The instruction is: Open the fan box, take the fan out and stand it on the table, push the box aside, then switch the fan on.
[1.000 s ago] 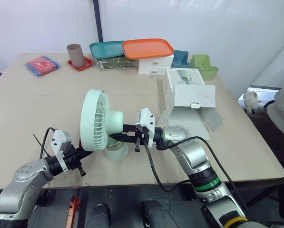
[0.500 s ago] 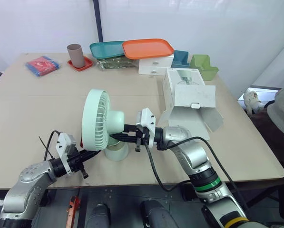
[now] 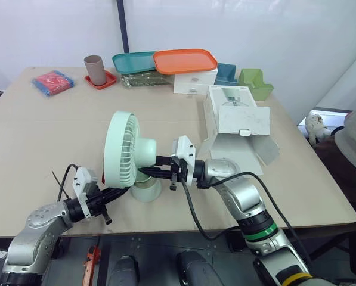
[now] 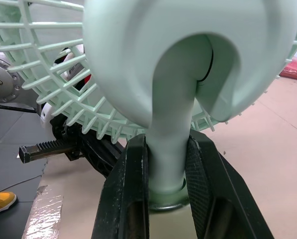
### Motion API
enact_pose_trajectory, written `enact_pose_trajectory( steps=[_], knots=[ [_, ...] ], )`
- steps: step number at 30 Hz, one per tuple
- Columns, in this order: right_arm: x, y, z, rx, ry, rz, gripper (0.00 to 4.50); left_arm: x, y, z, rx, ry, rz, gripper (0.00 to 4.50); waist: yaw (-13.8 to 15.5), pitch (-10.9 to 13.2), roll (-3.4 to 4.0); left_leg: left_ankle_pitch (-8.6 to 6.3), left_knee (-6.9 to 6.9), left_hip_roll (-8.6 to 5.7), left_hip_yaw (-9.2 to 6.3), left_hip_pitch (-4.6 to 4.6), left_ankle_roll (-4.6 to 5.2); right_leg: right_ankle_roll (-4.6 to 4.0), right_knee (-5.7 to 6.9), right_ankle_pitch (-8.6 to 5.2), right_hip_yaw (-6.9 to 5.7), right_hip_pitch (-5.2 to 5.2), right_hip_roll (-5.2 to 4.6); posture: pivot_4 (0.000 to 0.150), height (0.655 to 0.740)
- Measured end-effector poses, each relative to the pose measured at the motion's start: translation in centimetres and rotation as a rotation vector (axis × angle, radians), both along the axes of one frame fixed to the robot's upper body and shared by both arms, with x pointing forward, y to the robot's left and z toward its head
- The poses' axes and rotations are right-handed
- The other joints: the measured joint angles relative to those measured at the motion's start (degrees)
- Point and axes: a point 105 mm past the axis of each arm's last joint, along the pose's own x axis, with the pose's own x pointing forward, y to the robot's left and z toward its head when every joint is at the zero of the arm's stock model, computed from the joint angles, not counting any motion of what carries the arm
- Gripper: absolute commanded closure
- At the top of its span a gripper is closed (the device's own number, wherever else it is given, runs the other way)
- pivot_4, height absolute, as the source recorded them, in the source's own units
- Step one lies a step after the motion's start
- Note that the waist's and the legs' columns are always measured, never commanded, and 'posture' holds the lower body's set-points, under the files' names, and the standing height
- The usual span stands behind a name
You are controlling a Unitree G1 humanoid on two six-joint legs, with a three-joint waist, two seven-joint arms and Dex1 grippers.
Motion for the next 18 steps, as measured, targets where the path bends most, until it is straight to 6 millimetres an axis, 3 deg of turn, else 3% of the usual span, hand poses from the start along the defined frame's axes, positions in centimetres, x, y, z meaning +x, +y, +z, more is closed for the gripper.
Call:
enact_pose_trajectory(
  steps=[18],
  knots=[
    [-0.15, -0.16, 0.00, -0.002, -0.008, -0.007, 4.08, 0.42, -0.40, 0.30, -0.010, -0.011, -0.010, 4.44, 0.05, 0.00, 0.00, 0.00, 0.02, -0.01, 0.01, 0.00, 0.01, 0.01, -0.01, 0.00, 0.02, 0.03, -0.01, 0.150, 0.7400]
  ],
)
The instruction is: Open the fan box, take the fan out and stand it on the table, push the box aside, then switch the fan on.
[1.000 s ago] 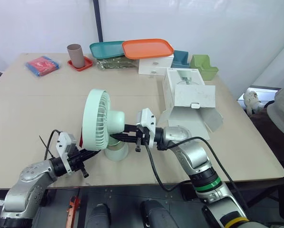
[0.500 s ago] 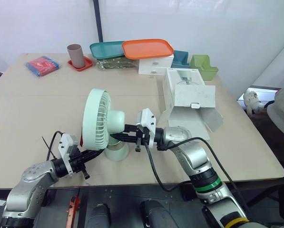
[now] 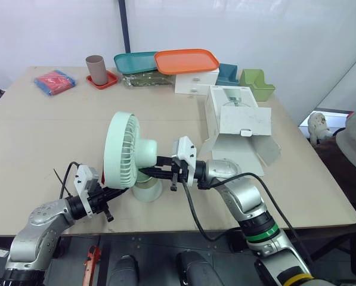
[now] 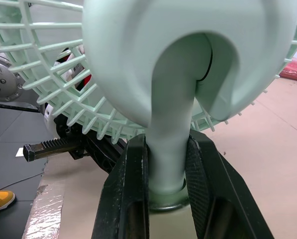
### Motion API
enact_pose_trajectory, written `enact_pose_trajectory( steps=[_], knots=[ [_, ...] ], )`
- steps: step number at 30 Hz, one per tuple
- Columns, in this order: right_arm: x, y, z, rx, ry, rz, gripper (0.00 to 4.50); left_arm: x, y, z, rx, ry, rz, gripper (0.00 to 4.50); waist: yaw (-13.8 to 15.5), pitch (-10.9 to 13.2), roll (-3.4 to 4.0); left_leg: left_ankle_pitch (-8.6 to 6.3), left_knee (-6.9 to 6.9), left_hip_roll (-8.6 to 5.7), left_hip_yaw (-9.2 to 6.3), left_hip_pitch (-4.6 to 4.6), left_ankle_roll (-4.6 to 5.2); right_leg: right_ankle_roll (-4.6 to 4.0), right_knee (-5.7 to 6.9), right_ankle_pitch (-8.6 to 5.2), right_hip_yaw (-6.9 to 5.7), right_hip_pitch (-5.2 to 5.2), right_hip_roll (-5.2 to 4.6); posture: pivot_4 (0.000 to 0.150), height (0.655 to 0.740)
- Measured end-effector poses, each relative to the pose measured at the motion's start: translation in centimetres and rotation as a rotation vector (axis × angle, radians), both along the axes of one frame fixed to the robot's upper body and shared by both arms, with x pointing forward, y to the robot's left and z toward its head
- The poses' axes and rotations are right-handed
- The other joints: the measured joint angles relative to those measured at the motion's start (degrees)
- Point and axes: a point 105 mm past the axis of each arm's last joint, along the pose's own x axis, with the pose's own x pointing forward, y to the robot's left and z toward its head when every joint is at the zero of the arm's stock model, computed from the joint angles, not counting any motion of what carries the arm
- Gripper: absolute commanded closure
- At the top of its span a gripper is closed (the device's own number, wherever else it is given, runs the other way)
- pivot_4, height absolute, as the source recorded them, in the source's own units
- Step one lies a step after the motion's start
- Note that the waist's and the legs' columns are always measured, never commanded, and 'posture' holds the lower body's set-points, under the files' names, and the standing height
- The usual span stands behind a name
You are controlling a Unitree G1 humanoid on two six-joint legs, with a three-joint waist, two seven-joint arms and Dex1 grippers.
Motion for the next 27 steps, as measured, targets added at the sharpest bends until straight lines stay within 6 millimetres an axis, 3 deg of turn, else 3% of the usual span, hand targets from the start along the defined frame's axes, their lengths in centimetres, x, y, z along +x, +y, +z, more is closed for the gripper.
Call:
enact_pose_trajectory(
  steps=[27],
  knots=[
    [0.09, -0.05, -0.01, 0.003, 0.002, -0.011, 4.08, 0.04, -0.14, -0.06, 0.003, 0.000, -0.002, 4.44, 0.01, 0.00, 0.00, 0.00, 0.00, 0.00, 0.00, 0.00, 0.00, 0.00, 0.00, 0.00, 0.00, 0.01, -0.01, 0.150, 0.7400]
  ],
)
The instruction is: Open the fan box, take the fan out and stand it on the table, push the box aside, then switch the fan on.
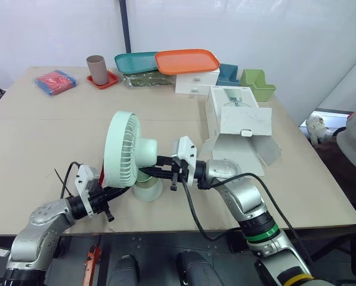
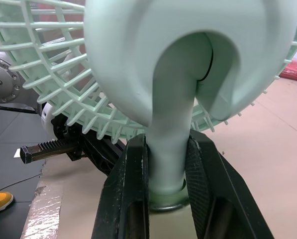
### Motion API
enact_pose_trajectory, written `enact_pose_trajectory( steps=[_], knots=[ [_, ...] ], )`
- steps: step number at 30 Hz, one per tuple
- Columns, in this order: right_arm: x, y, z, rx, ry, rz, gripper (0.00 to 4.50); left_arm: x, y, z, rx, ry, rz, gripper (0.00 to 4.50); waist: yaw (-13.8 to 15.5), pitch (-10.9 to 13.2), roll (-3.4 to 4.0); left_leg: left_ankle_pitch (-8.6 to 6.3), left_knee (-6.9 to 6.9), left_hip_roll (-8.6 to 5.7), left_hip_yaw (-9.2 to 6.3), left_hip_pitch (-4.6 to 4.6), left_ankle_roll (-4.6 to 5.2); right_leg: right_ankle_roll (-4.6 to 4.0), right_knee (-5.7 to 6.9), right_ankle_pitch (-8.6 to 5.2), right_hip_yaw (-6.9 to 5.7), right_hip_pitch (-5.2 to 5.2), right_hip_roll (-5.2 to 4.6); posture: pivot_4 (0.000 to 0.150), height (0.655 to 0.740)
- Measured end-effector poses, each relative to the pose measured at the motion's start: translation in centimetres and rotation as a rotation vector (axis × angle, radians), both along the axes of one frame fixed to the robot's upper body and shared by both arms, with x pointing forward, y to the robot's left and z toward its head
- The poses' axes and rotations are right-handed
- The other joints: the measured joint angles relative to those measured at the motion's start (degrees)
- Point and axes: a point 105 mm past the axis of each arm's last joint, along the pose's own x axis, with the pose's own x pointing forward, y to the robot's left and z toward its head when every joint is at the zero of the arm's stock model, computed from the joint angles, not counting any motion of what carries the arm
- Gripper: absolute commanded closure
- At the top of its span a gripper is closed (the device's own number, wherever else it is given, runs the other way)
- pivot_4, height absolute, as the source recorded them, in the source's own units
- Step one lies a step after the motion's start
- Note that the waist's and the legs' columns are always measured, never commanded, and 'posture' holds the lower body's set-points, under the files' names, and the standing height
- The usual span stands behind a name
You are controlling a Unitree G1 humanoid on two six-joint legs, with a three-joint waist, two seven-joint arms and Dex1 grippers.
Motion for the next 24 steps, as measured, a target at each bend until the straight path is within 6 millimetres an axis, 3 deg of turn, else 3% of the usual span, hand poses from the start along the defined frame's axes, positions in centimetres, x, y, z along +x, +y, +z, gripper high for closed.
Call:
enact_pose_trajectory(
  steps=[8, 20, 21, 23, 24],
  knots=[
    [0.0, 0.0, 0.0, 0.001, 0.000, 0.000, 4.08, 0.0, 0.0, 0.0, 0.001, -0.001, 0.000, 4.44, 0.00, 0.00, 0.00, 0.00, 0.01, 0.00, 0.00, 0.00, 0.00, 0.00, 0.00, 0.00, 0.00, 0.00, 0.00, 0.150, 0.7400],
    [2.9, -2.2, 2.1, 0.041, 0.029, -0.092, 4.08, -0.6, 3.1, 4.5, -0.023, -0.191, 0.222, 4.44, -0.04, 0.02, 0.02, -0.01, -0.12, 0.00, 0.04, -0.12, 0.00, 0.16, -0.02, -0.01, 0.04, -0.15, 0.02, 0.150, 0.7400],
    [3.1, -2.3, 2.2, 0.043, 0.030, -0.098, 4.08, -0.7, 3.2, 4.7, -0.021, -0.198, 0.235, 4.05, -0.06, 0.02, 0.02, -0.01, -0.12, 0.00, 0.04, -0.12, -0.01, 0.16, -0.02, -0.01, 0.05, -0.15, 0.02, 0.150, 0.7400],
    [3.3, -2.4, 2.3, 0.045, 0.031, -0.106, 4.08, -0.8, 3.2, 4.9, -0.022, -0.204, 0.238, 3.82, -0.05, 0.02, 0.02, -0.01, -0.12, 0.00, 0.05, -0.12, -0.01, 0.17, -0.02, -0.01, 0.06, -0.15, 0.01, 0.150, 0.7400],
    [3.4, -2.5, 2.3, 0.047, 0.030, -0.111, 4.08, -0.9, 3.1, 4.9, -0.023, -0.205, 0.239, 3.33, -0.04, 0.02, 0.02, -0.02, -0.12, 0.00, 0.05, -0.12, -0.01, 0.18, -0.02, -0.02, 0.07, -0.14, 0.00, 0.150, 0.7400]
  ],
)
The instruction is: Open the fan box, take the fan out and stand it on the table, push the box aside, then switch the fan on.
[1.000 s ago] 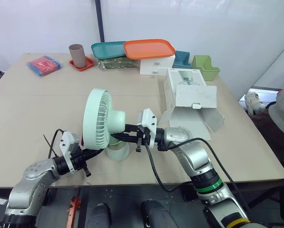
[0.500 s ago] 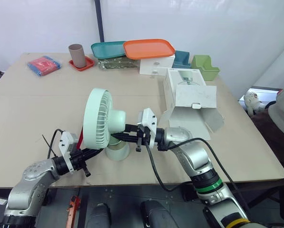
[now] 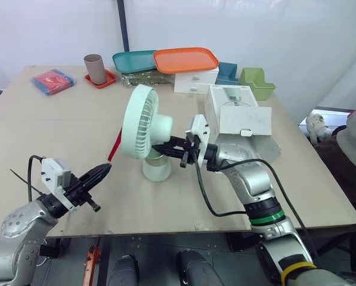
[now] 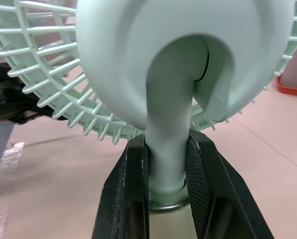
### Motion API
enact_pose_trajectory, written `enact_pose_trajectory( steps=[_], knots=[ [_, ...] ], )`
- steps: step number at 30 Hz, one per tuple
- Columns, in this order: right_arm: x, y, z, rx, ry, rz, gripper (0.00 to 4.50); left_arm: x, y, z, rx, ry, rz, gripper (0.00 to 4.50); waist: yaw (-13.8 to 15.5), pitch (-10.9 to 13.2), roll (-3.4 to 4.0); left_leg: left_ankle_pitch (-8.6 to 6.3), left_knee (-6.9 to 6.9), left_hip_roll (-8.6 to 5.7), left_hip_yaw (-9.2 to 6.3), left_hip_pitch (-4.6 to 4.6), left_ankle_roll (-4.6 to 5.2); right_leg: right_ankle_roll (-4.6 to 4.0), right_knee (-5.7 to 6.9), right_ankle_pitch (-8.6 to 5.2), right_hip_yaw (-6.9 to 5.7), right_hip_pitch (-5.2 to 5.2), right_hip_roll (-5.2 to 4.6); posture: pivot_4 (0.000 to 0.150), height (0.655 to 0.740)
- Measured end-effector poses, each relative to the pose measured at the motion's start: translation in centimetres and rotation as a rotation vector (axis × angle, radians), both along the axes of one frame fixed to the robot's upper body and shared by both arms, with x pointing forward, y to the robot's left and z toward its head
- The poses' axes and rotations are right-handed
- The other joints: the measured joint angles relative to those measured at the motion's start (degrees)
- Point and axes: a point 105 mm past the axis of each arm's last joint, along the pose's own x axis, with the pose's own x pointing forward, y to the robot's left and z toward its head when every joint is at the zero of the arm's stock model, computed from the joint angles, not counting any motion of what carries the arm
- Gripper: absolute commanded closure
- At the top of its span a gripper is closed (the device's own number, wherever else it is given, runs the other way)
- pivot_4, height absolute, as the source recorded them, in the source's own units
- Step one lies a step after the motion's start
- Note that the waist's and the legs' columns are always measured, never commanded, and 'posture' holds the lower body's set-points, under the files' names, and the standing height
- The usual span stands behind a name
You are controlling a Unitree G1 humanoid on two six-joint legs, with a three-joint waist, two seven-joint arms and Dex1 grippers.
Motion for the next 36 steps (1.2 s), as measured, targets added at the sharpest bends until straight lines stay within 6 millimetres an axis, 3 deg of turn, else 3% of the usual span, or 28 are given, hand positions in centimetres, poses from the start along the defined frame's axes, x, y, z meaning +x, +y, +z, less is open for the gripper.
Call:
enact_pose_trajectory(
  steps=[1, 5, 6, 7, 9, 10, 12, 13, 16, 25, 28, 30, 33, 36],
  knots=[
    [0.2, 0.0, 0.1, 0.003, 0.000, -0.006, 4.08, -0.2, 0.0, 0.0, -0.003, 0.000, 0.008, 3.33, 0.00, 0.00, 0.00, -0.01, 0.01, -0.01, 0.01, 0.00, -0.01, 0.01, 0.00, -0.01, 0.01, 0.00, 0.00, 0.150, 0.7400],
    [1.1, 0.6, 0.5, 0.020, -0.004, -0.031, 4.08, -0.5, -0.1, 0.0, -0.001, -0.011, 0.058, 2.50, -0.01, 0.00, 0.00, -0.01, 0.00, 0.00, 0.01, 0.00, -0.01, -0.02, 0.00, -0.01, 0.03, -0.01, 0.02, 0.150, 0.7400],
    [1.6, 1.0, 0.7, 0.031, 0.000, -0.045, 4.08, -0.7, -0.3, 0.1, 0.011, -0.023, 0.078, 1.95, -0.10, 0.00, 0.01, -0.01, 0.01, -0.01, 0.08, 0.00, -0.01, -0.03, -0.01, 0.01, 0.10, -0.01, 0.01, 0.150, 0.7400],
    [1.7, 1.0, 0.7, 0.031, 0.000, -0.048, 4.08, -0.7, -0.3, 0.1, 0.011, -0.023, 0.078, 1.95, -0.09, 0.00, 0.01, -0.01, 0.01, -0.01, 0.08, 0.00, -0.01, -0.03, -0.01, 0.01, 0.10, -0.01, 0.00, 0.150, 0.7400],
    [2.1, 1.3, 0.7, 0.031, 0.000, -0.061, 4.08, -0.9, -0.3, 0.0, 0.010, -0.027, 0.093, 1.44, -0.20, 0.00, 0.00, -0.01, 0.03, -0.01, 0.11, 0.02, -0.01, -0.03, -0.02, 0.01, 0.12, -0.01, 0.00, 0.150, 0.7400],
    [2.6, 1.4, 0.7, 0.027, -0.002, -0.086, 4.08, -1.2, -0.5, -0.2, 0.007, -0.026, 0.102, 0.86, -0.18, 0.00, 0.00, -0.01, 0.02, -0.02, 0.12, -0.01, -0.01, -0.05, -0.04, 0.01, 0.14, -0.01, -0.01, 0.150, 0.7400],
    [2.8, 1.5, 0.7, 0.028, 0.000, -0.091, 4.08, -1.3, -0.4, -0.3, 0.010, -0.027, 0.106, 0.45, -0.21, 0.00, 0.00, -0.01, 0.03, -0.02, 0.12, -0.01, -0.01, -0.05, -0.04, 0.01, 0.14, -0.02, -0.01, 0.150, 0.7400],
    [4.7, 2.1, 0.4, 0.009, 0.005, -0.168, 4.08, -2.4, -0.8, -0.7, 0.005, -0.034, 0.154, 0.04, -0.39, 0.00, 0.00, -0.01, 0.02, -0.02, 0.13, -0.03, 0.00, -0.08, -0.05, 0.00, 0.15, -0.03, -0.01, 0.150, 0.7400],
    [6.9, 3.3, 0.2, 0.004, 0.005, -0.256, 4.08, -2.8, -1.1, -0.1, 0.029, -0.102, 0.264, 0.04, -0.40, 0.01, 0.01, -0.01, 0.03, -0.02, 0.21, -0.03, 0.00, -0.03, -0.06, 0.01, 0.23, -0.03, -0.02, 0.150, 0.7400],
    [7.8, 3.7, 0.3, 0.015, -0.007, -0.288, 4.08, -3.2, -1.6, -1.0, 0.063, -0.106, 0.301, 0.04, -0.89, 0.00, 0.01, 0.00, 0.03, -0.02, 0.25, 0.01, 0.01, -0.07, -0.05, 0.03, 0.26, -0.03, -0.01, 0.150, 0.7400],
    [8.0, 3.7, 0.2, 0.017, -0.015, -0.297, 2.78, -2.9, -1.3, -0.7, 0.085, -0.126, 0.341, 0.00, -0.94, 0.00, 0.01, 0.02, 0.04, -0.01, 0.22, 0.03, 0.04, -0.08, -0.05, 0.08, 0.24, -0.01, 0.00, 0.150, 0.7400],
    [8.0, 3.9, 0.0, 0.020, -0.029, -0.295, 2.17, -2.6, -1.3, -1.0, 0.101, -0.132, 0.341, 0.00, -1.30, 0.00, 0.01, 0.02, 0.05, -0.01, 0.24, 0.07, 0.04, -0.06, -0.05, 0.10, 0.27, 0.01, 0.00, 0.150, 0.7400],
    [8.1, 3.8, 0.0, 0.018, -0.030, -0.297, 1.49, -2.6, -1.6, -1.3, 0.099, -0.121, 0.333, 0.00, -1.39, 0.00, 0.01, 0.02, 0.05, -0.01, 0.25, 0.06, 0.04, -0.06, -0.05, 0.10, 0.28, 0.00, 0.00, 0.150, 0.7400],
    [8.0, 3.7, 0.0, 0.014, -0.030, -0.285, 1.28, -2.5, -1.8, -1.2, 0.098, -0.128, 0.327, 0.00, -1.40, 0.00, 0.01, 0.02, 0.04, -0.01, 0.25, 0.06, 0.04, -0.06, -0.05, 0.09, 0.28, 0.00, 0.00, 0.150, 0.7400]
  ],
)
